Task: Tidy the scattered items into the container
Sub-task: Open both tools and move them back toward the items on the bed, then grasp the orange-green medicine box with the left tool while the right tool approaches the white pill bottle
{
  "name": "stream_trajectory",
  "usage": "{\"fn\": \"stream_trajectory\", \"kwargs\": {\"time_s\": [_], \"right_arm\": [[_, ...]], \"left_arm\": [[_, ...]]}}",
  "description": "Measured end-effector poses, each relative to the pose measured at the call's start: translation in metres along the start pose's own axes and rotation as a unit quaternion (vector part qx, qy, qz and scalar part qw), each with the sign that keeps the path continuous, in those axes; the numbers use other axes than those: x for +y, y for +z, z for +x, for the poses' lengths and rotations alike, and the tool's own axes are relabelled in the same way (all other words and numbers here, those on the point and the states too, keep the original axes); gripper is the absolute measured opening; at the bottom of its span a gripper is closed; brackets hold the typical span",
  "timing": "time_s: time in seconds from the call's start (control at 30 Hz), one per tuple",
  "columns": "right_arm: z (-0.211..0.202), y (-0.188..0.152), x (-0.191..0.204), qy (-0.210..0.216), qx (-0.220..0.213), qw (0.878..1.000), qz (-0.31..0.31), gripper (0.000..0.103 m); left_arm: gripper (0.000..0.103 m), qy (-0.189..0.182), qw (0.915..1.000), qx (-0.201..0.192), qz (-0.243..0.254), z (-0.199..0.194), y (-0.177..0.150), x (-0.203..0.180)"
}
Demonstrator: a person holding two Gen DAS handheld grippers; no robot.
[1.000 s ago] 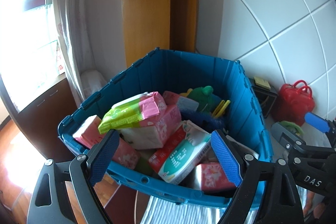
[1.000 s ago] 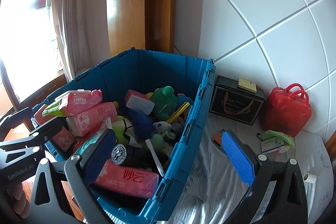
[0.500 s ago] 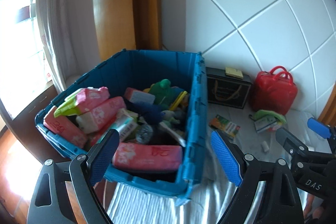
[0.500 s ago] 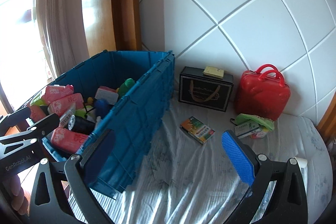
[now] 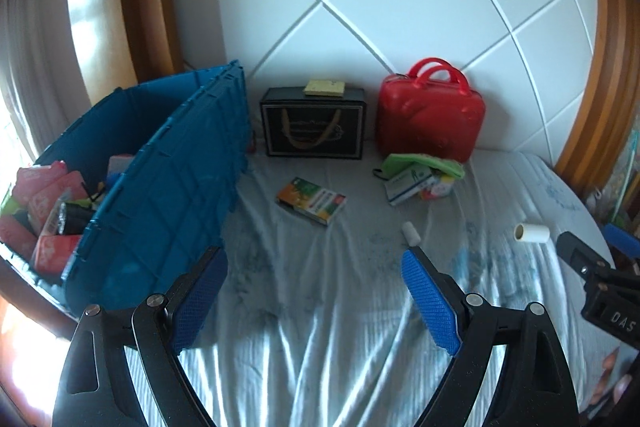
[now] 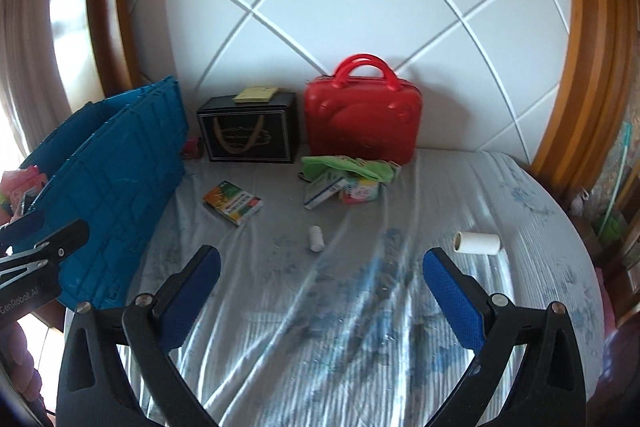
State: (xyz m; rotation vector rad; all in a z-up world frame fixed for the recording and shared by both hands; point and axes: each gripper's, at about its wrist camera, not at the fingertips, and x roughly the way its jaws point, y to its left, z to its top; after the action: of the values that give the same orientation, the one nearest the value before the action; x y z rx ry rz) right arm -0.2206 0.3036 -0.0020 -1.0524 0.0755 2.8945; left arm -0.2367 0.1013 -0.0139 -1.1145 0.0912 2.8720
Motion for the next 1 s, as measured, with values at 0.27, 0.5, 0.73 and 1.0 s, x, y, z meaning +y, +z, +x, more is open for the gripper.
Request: {"fn": "stream_trajectory", "kwargs": {"time_s": [0.27,0.5,0.73,1.0], "right_arm": [[0.031,-0.018,-0.074,-0.062,0.038,0.995,0.065,0.103],[0.095,-0.031,-0.068,-0.051,0.085,0.992,0.072,0.103],[0.187,-0.049,-0.031,0.01,0.152,0.987,0.046,0.103],[0.274,-0.053,-0.002,0.055,0.195,0.979,0.006,0.101]], "left_arm": [[0.089,-0.022,0.9989,0.041,0.011,0.072,-0.005,-0.013],[0.089,-0.004,0.994,0.108,0.014,0.147,-0.025,-0.002],[0.089,0.027,0.985,0.169,-0.024,0.212,-0.046,0.017],[0.089,0.047,0.9776,0.199,-0.049,0.278,-0.04,0.016]]}}
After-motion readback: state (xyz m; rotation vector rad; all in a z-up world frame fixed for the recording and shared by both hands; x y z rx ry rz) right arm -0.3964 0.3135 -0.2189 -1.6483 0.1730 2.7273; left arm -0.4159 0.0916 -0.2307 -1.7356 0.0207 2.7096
